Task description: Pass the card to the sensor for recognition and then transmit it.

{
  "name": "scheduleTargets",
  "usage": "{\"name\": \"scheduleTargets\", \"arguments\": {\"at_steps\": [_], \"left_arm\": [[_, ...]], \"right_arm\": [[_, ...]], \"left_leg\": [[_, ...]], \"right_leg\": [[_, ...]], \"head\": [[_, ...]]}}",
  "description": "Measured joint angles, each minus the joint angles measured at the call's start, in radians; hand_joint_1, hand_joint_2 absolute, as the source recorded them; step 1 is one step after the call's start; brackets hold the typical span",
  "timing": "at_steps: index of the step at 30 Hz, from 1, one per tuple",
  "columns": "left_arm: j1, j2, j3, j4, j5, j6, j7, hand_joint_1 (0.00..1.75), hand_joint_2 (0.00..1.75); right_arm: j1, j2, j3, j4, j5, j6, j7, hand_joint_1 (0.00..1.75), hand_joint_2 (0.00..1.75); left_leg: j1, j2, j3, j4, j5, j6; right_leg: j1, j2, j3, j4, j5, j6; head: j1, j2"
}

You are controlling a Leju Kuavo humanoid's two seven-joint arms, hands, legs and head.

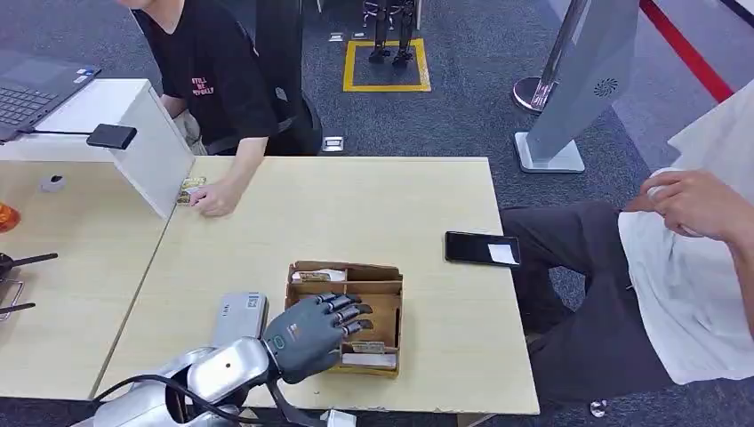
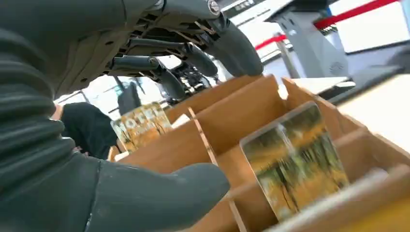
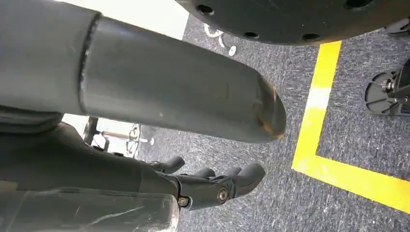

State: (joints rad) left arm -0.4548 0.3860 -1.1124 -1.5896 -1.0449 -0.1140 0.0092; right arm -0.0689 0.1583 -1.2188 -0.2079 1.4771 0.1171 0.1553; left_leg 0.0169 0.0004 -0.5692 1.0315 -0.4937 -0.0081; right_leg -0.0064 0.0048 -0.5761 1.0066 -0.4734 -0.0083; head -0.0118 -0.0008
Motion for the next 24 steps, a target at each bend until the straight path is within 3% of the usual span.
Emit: {"name": "scheduleTargets", "arguments": {"at_steps": [10,24], "left_arm": [[-0.009,-0.023,0.027,-0.008,-0.079,0.037,0.075,0.45,1.75],[-0.041,-0.032,0.085,0.0,-0.103,0.008,0.087,0.44,1.75]], "right_arm": [[0.001,0.0,0.0,0.0,0.002,-0.005,-0.005,0.0,0.0],[0.004,0.0,0.013,0.0,0.008,-0.003,-0.006,0.0,0.0]], "left_leg": [[0.0,0.0,0.0,0.0,0.0,0.0],[0.0,0.0,0.0,0.0,0.0,0.0]], "right_leg": [[0.0,0.0,0.0,0.0,0.0,0.0],[0.0,0.0,0.0,0.0,0.0,0.0]], "head": [[0.0,0.0],[0.0,0.0]]}}
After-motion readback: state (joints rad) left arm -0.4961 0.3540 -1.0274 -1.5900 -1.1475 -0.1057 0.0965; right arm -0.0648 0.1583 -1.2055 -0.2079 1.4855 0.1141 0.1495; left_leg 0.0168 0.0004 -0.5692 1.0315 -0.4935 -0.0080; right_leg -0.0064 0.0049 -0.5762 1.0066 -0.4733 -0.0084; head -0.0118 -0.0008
